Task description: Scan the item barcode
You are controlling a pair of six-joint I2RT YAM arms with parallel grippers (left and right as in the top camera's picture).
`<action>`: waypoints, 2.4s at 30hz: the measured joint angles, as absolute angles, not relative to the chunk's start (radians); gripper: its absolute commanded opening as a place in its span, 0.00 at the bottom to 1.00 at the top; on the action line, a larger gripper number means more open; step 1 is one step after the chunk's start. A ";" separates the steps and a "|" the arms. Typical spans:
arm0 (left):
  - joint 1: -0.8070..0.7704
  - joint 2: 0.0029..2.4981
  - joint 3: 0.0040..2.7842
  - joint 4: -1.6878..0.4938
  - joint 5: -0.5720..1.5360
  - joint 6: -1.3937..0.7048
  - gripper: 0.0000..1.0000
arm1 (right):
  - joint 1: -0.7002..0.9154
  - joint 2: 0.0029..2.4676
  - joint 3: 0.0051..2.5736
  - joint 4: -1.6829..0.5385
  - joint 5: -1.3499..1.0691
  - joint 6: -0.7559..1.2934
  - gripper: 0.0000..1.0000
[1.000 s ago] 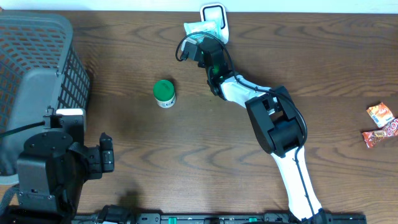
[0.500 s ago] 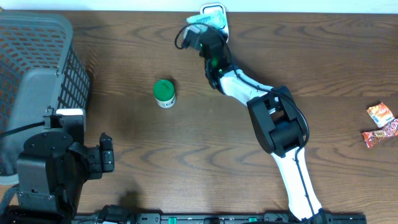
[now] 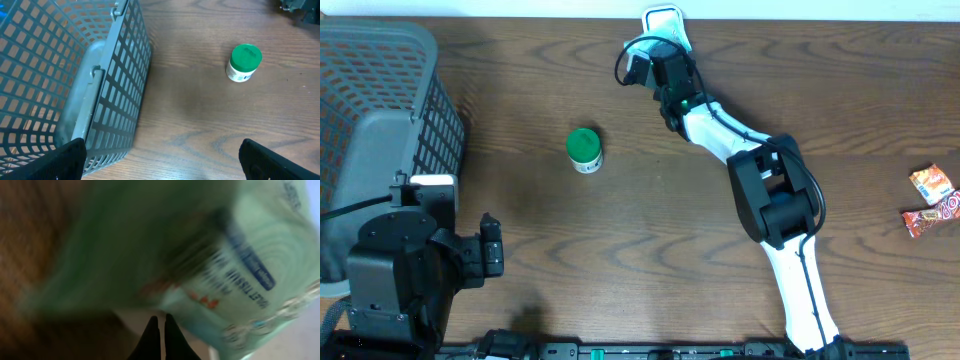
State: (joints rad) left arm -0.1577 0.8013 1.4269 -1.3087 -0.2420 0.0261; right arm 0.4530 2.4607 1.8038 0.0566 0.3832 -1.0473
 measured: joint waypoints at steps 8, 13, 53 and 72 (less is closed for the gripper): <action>-0.158 0.801 1.427 -1.309 -0.242 0.026 0.98 | 0.449 2.460 1.805 0.008 0.362 -0.999 0.01; -0.158 0.801 1.427 -1.309 -0.242 0.026 0.98 | 0.449 2.416 1.805 -0.171 0.350 -0.929 0.01; -0.158 0.801 1.427 -1.309 -0.242 0.026 0.98 | 0.632 2.414 1.818 -0.238 0.271 0.528 0.99; -0.158 0.801 1.427 -1.309 -0.242 0.026 0.98 | 0.628 2.444 1.834 -0.260 0.352 0.573 0.20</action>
State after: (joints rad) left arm -0.1577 0.8013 1.4269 -1.3087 -0.2420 0.0261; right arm 0.6285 2.4443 1.8336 -0.2600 0.3519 0.5732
